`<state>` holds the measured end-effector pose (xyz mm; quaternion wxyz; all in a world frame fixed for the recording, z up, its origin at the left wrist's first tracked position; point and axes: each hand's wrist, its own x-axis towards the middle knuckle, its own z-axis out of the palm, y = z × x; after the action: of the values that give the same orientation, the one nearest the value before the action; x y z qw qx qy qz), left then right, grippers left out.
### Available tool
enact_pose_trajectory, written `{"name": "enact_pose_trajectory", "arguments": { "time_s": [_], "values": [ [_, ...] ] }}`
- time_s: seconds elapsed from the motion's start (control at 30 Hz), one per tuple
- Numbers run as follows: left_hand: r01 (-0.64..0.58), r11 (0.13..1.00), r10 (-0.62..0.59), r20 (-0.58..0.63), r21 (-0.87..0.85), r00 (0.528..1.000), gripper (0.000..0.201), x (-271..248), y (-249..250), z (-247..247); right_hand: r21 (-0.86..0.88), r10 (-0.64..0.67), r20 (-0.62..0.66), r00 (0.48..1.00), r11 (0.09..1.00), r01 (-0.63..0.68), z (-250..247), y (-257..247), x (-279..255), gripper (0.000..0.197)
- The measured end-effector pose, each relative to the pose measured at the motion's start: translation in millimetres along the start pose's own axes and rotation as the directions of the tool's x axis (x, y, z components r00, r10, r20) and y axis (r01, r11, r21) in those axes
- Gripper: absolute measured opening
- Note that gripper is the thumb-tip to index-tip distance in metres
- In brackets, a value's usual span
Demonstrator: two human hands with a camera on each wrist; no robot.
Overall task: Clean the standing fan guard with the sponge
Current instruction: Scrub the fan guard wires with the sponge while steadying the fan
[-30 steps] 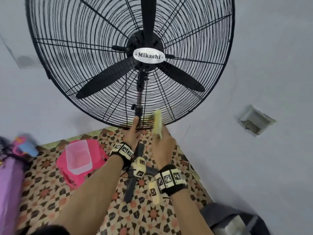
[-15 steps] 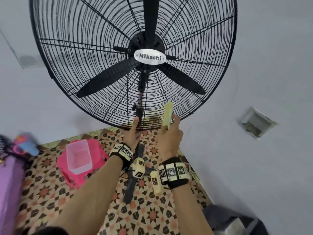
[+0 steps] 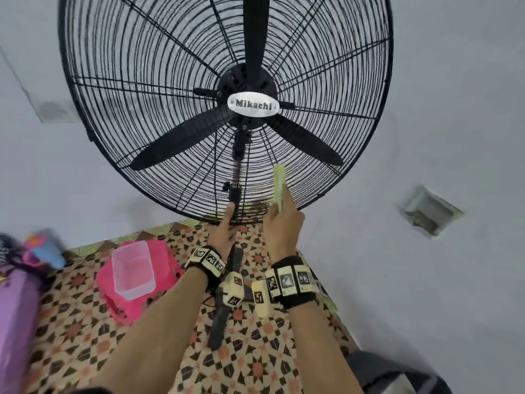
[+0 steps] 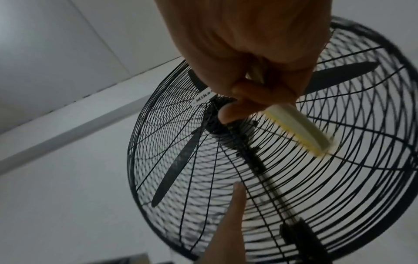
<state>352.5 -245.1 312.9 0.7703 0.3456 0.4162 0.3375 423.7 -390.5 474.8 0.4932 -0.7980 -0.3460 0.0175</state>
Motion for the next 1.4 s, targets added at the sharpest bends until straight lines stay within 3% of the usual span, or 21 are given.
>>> {"name": "enact_pose_trajectory", "arguments": {
  "time_s": [0.13, 0.2, 0.27, 0.37, 0.47, 0.57, 0.67, 0.77, 0.87, 0.97, 1.0, 1.1, 1.2, 1.27, 1.33, 1.4],
  "values": [
    [-0.019, 1.000, 0.018, 0.040, 0.021, 0.999, 0.144, 6.2, 1.2, -4.1, 0.114, -0.171, 0.272, 0.947, 0.983, 0.144, 11.6, -5.2, -11.0, 0.053],
    [-0.001, 0.999, 0.001, 0.016, 0.041, 1.000, 0.143, 17.0, -7.6, -9.4, 0.162, -0.167, 0.229, 0.959, 0.978, 0.132, 8.6, -3.7, -15.4, 0.052],
    [0.004, 0.996, -0.003, -0.015, 0.088, 1.000, 0.143, 7.2, -4.7, -7.8, 0.155, -0.118, 0.065, 0.991, 0.982, 0.107, 0.0, -3.9, -13.5, 0.051],
    [-0.053, 0.988, 0.050, 0.026, 0.148, 0.998, 0.149, -9.1, 6.3, -2.2, -0.003, -0.116, -0.037, 0.993, 0.993, 0.116, -3.5, -7.1, -7.9, 0.053],
    [-0.037, 0.990, 0.039, -0.012, 0.139, 0.999, 0.154, -3.6, 6.2, -3.0, -0.014, -0.197, 0.100, 0.975, 0.980, 0.199, 8.0, -16.6, -5.9, 0.058],
    [-0.007, 0.990, 0.013, -0.041, 0.139, 0.999, 0.158, -3.1, 3.6, -2.3, 0.108, -0.270, 0.234, 0.934, 0.962, 0.251, 10.4, -20.5, -9.1, 0.055],
    [-0.020, 0.987, 0.027, -0.040, 0.160, 0.999, 0.162, -15.1, 8.0, 1.4, 0.180, -0.202, 0.083, 0.976, 0.966, 0.185, -3.2, -19.3, -4.1, 0.053],
    [-0.049, 0.988, 0.060, -0.072, 0.146, 0.996, 0.145, -16.1, 10.3, 0.2, 0.028, -0.130, -0.058, 0.990, 0.991, 0.132, -5.4, -14.6, 12.6, 0.058],
    [-0.007, 0.984, 0.025, -0.098, 0.180, 0.995, 0.149, -1.6, 1.4, -5.3, -0.064, -0.134, 0.041, 0.990, 0.989, 0.136, 1.2, -24.6, 15.0, 0.061],
    [-0.042, 0.974, 0.065, -0.095, 0.222, 0.993, 0.152, -21.5, 15.5, 3.5, 0.070, -0.216, 0.242, 0.946, 0.976, 0.205, 1.8, -32.2, 5.5, 0.056],
    [-0.060, 0.970, 0.080, -0.080, 0.235, 0.994, 0.150, -28.5, 18.3, 6.7, 0.100, -0.241, 0.256, 0.936, 0.970, 0.223, -1.9, -31.6, 4.5, 0.054],
    [-0.078, 0.975, 0.079, 0.003, 0.208, 0.997, 0.151, -42.5, 20.3, 6.2, 0.056, -0.250, 0.100, 0.963, 0.968, 0.245, -9.3, -28.4, 11.2, 0.051],
    [-0.064, 0.979, 0.073, -0.041, 0.193, 0.996, 0.158, -36.2, 19.4, 4.8, -0.041, -0.223, 0.003, 0.975, 0.974, 0.223, -7.0, -30.2, 20.0, 0.053],
    [-0.059, 0.980, 0.074, -0.076, 0.190, 0.994, 0.155, -25.2, 15.1, 0.7, -0.041, -0.249, 0.087, 0.965, 0.967, 0.253, -4.4, -39.5, 18.1, 0.057],
    [-0.015, 0.987, 0.027, -0.072, 0.157, 0.997, 0.148, -15.4, 10.1, -3.3, 0.063, -0.283, 0.202, 0.937, 0.959, 0.276, -3.2, -46.4, 13.4, 0.058],
    [0.002, 0.987, 0.010, -0.070, 0.158, 0.997, 0.145, -25.9, 15.2, -0.2, 0.151, -0.252, 0.195, 0.948, 0.963, 0.225, -9.0, -46.6, 13.7, 0.056]
  ]
}}
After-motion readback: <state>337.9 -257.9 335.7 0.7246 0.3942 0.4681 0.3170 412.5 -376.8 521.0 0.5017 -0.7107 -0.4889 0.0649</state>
